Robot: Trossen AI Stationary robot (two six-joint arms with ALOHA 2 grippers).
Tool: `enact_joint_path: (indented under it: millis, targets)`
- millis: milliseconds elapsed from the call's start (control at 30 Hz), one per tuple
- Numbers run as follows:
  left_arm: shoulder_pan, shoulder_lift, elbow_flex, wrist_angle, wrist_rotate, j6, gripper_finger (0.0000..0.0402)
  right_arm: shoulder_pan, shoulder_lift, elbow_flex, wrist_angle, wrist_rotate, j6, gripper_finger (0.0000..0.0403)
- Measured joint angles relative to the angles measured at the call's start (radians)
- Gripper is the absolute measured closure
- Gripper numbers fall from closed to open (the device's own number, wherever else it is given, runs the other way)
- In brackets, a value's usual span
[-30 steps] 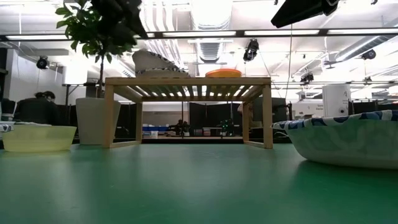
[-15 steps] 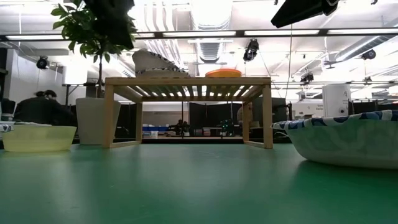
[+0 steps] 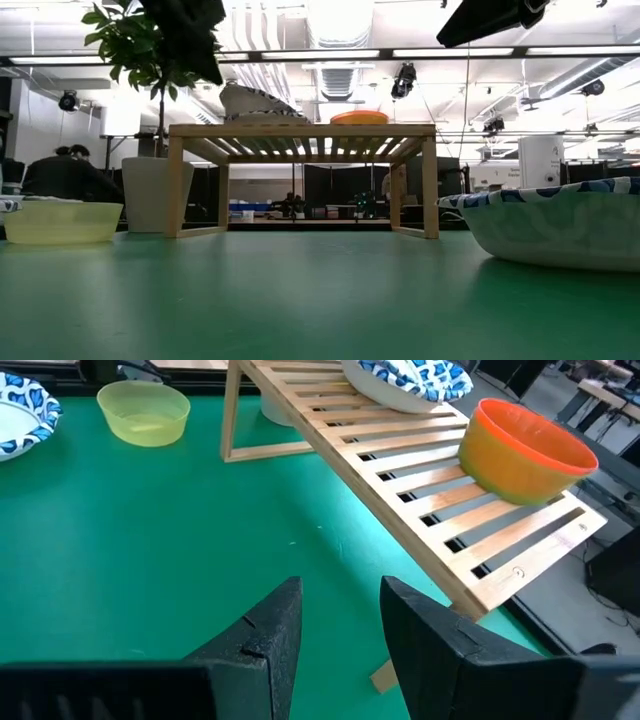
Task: Place and stack bowls onto a shelf
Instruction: Stack the white patterned bowl on top of the white patterned bowl on the shelf
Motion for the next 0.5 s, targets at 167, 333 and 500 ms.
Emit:
enact_joint_path:
  millis: [167,333,500]
  targets:
    - [-0.013,-0.037,0.0,0.039,-0.033,0.037,0.0401,0.0,0.0,-0.004,0.002,0.0,0.019,0.0275]
    - [-0.012,-0.01,0.0,-0.009,-0.034,0.087,0.0401,0.0,0.0,-0.004,0.005,0.0,0.021,0.0275]
    - [-0.012,0.049,-0.001,0.021,-0.041,0.092,0.0401,0.0,0.0,-0.004,0.006,0.0,0.02,0.0275]
